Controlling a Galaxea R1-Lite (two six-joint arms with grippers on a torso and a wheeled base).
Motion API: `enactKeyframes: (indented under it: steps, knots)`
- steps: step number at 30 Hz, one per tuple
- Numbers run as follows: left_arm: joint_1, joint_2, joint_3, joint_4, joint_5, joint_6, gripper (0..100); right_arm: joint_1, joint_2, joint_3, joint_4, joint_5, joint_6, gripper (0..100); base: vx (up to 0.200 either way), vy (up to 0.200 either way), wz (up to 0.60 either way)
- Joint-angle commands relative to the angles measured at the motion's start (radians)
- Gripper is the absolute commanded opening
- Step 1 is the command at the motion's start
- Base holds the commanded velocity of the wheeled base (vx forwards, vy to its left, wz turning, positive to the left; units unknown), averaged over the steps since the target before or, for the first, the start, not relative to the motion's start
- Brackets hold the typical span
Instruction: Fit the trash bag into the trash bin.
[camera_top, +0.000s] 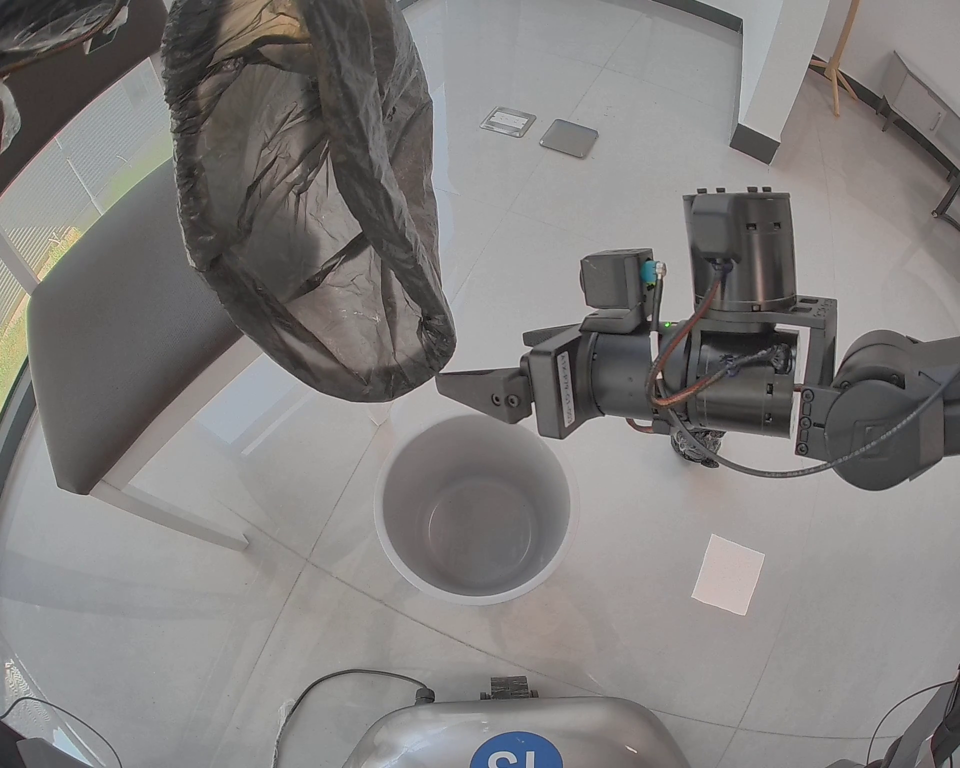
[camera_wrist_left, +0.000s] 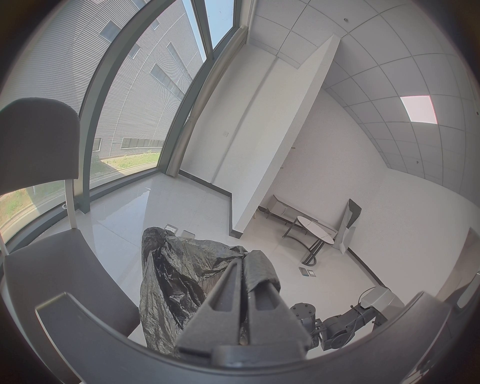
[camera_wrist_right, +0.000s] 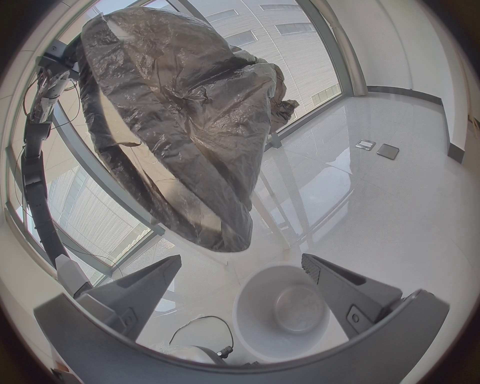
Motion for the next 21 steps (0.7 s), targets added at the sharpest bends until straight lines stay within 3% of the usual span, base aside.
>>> enactKeyframes:
  steps: [1,21]
  knots:
    - [0.0,0.001,-0.001,-0.001,0.0,-0.004,0,0.002,0.032,-0.034,-0.001,0.0,0.0,100,0.0,0.0,0.0]
    - [-0.011,-0.004,-0.006,-0.004,0.0,-0.006,0,0.049,0.124,-0.147,-0.044,-0.007,0.007,100,0.0,0.0,0.0]
